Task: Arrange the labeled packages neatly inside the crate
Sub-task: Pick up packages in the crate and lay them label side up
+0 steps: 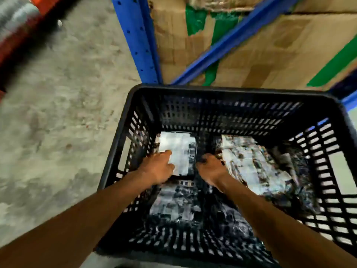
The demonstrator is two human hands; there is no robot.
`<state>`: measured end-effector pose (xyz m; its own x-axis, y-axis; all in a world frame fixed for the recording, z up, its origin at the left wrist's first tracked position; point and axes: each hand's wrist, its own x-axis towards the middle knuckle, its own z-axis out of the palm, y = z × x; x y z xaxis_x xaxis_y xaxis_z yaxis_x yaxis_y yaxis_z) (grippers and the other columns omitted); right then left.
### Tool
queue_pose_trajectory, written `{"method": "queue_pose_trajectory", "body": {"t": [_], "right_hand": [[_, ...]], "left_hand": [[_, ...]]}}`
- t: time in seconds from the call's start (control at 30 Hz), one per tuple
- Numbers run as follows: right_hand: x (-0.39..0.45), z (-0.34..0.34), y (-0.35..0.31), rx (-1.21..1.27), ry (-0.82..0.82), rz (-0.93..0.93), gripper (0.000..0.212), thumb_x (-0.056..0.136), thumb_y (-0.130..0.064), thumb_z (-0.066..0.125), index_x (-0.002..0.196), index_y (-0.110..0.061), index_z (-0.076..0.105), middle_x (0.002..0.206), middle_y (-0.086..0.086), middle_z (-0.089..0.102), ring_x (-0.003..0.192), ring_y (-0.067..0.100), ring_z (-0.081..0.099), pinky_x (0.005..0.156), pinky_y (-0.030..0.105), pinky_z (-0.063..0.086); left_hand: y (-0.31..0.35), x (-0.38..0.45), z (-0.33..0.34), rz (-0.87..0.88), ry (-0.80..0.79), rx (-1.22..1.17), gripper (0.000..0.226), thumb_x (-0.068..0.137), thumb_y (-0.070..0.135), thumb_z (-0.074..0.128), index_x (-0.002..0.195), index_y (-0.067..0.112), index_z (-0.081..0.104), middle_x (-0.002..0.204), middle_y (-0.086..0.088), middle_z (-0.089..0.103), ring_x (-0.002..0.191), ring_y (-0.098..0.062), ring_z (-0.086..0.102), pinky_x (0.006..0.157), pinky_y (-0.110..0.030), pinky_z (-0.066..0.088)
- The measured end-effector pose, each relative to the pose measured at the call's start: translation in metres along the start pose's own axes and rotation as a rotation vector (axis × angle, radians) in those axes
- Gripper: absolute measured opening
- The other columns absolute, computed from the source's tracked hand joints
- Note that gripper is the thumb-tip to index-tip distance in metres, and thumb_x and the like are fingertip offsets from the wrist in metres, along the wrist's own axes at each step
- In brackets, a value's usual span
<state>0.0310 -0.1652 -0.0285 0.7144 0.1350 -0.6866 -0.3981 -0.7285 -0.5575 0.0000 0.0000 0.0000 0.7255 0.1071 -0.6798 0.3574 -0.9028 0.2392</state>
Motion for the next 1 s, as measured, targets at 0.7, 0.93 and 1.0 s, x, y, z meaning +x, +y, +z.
{"method": "queue_pose_trajectory", "body": {"t": [0.7,0.93,1.0], "right_hand": [[0.026,0.025,-0.049,0.482,-0.036,-0.147,0.047,0.097,-0.043,0.031,0.077,-0.010,0.058,0.081,0.011,0.064,0.064,0.025,0.062,0.059,0.028,0.044],[0.021,0.001,-0.019,0.269,-0.070,-0.123,0.033,0.100,-0.031,0.029,0.088,-0.012,0.054,0.074,0.007,0.060,0.058,0.018,0.059,0.055,0.026,0.046],[0.022,0.002,-0.010,0.163,-0.080,-0.080,0.036,0.100,-0.038,0.029,0.102,-0.011,0.053,0.081,0.008,0.056,0.067,0.022,0.057,0.062,0.031,0.050]], "left_hand": [[0.016,0.016,-0.035,-0.113,0.087,-1.027,0.074,0.079,0.065,0.057,0.128,0.011,0.061,0.131,-0.012,0.062,0.106,-0.026,0.062,0.079,-0.028,0.042],[0.005,0.027,-0.031,-0.118,0.242,-0.887,0.057,0.067,0.031,0.082,0.113,0.003,0.064,0.094,-0.011,0.072,0.074,-0.023,0.068,0.059,-0.025,0.052],[-0.003,0.028,-0.033,-0.082,0.159,-1.003,0.049,0.070,0.031,0.080,0.110,0.005,0.068,0.097,-0.012,0.075,0.084,-0.026,0.072,0.074,-0.036,0.060]]}}
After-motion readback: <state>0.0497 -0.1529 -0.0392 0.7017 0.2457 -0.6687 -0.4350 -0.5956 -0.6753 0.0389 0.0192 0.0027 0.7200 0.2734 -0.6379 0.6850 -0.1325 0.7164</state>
